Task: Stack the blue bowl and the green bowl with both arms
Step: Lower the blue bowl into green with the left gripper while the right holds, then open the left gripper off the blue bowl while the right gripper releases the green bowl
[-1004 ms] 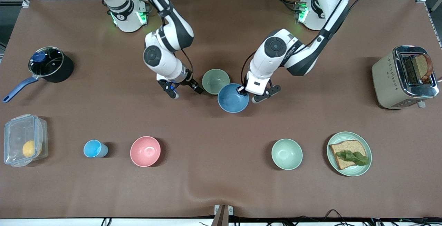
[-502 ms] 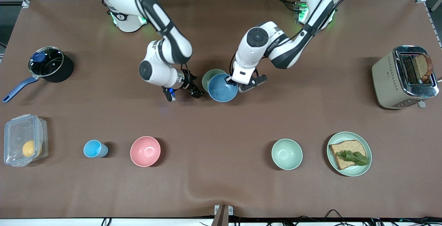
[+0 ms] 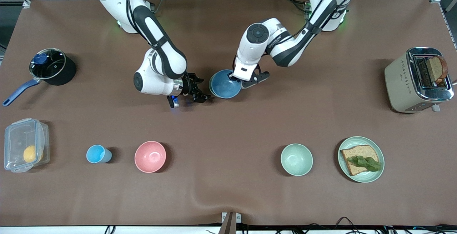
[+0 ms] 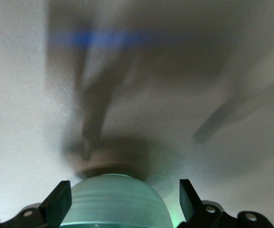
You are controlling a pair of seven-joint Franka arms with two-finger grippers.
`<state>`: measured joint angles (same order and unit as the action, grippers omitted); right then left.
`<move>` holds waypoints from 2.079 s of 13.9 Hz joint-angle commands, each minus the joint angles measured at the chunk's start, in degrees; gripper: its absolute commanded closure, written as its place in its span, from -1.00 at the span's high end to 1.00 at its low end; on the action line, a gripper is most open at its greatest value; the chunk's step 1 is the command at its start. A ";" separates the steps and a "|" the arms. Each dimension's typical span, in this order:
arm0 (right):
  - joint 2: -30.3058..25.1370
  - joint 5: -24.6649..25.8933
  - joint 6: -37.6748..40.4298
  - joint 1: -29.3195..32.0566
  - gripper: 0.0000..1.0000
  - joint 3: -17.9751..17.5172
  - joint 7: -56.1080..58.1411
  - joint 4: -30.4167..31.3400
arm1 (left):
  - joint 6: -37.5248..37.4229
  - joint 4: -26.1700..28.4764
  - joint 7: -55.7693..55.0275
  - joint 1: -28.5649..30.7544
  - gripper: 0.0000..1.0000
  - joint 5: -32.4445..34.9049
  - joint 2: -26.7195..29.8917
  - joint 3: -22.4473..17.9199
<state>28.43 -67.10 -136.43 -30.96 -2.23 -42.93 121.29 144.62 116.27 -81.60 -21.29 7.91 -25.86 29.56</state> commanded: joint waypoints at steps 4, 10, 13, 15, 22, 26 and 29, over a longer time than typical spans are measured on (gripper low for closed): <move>0.31 -2.43 -0.24 0.11 1.00 -0.32 1.18 -0.44 | -0.39 -1.31 -2.42 -1.38 -1.00 1.76 -1.64 -0.29; 0.31 -2.51 -0.33 -0.07 1.00 -0.23 1.18 -0.44 | -0.22 -3.15 -2.42 -2.00 -1.00 2.02 -4.11 -0.29; 0.31 -2.43 -0.24 -0.07 1.00 -0.23 1.18 -0.35 | -0.22 -3.95 -2.42 -2.61 -1.00 2.02 -5.42 -0.46; 0.31 -2.43 -0.24 -0.07 1.00 -0.23 1.18 -0.44 | -0.22 -4.04 -2.42 -2.61 -1.00 2.11 -5.60 -0.55; 0.40 -2.43 -0.51 -0.24 1.00 -0.23 1.44 -0.35 | -0.30 -4.39 -5.32 -2.79 1.00 3.68 -6.31 -1.26; 0.40 -2.43 -0.51 -0.33 1.00 -0.23 1.45 -0.35 | -0.74 -7.37 -5.23 -1.39 1.00 3.69 -5.96 -1.34; 0.40 -2.43 -0.42 -0.25 1.00 -0.23 1.45 -0.35 | -1.96 -8.78 -5.23 1.25 1.00 3.69 -3.33 -1.34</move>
<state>28.54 -67.55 -136.50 -31.13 -2.31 -42.83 121.16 144.61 108.21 -85.14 -21.57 9.88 -31.39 28.09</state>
